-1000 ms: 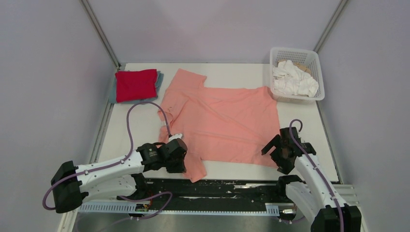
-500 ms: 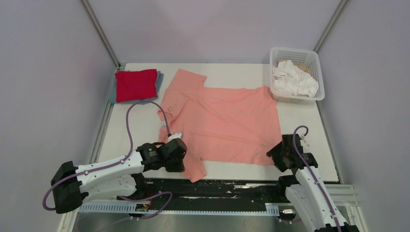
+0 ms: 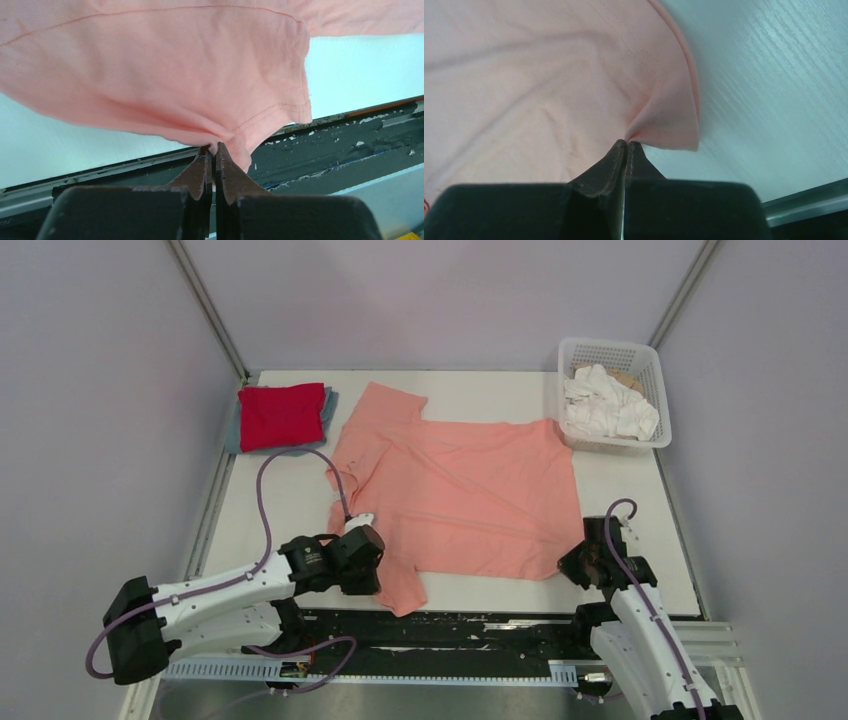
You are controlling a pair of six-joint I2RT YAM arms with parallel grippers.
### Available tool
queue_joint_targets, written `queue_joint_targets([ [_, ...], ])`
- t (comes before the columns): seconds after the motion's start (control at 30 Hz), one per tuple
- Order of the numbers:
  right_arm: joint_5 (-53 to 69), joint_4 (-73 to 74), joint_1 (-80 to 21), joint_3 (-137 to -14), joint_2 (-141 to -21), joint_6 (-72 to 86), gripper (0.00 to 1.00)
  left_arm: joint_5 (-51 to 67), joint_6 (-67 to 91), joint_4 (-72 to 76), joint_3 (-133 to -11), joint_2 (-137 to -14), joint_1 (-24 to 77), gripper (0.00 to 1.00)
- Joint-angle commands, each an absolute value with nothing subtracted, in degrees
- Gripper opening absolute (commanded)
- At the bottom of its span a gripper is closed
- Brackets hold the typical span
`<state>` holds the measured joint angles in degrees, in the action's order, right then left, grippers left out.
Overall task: Fold and stack the t-shirts
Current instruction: Grab the side of the flattened tshirt closest away from the robot with both arms
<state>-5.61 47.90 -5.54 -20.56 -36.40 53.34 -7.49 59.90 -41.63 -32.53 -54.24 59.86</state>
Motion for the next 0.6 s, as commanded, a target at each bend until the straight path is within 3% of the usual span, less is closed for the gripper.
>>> queue_joint_targets([
  [0.0, -4.32, 45.6, -5.31, -24.38, -36.22, 50.95, 0.0, -7.89, 58.06, -43.11, -34.85, -52.19, 59.51, 0.0],
  [0.3, -3.28, 55.43, -5.75, -36.07, -37.12, 46.89, 0.0, 6.14, 57.08, -44.56, -33.02, -45.42, 60.16, 0.0],
  [0.57, -3.66, 61.36, -7.52, -39.8, -37.39, 43.52, 0.0, 8.82, 62.71, -50.1, -31.35, -37.05, 63.28, 0.0],
])
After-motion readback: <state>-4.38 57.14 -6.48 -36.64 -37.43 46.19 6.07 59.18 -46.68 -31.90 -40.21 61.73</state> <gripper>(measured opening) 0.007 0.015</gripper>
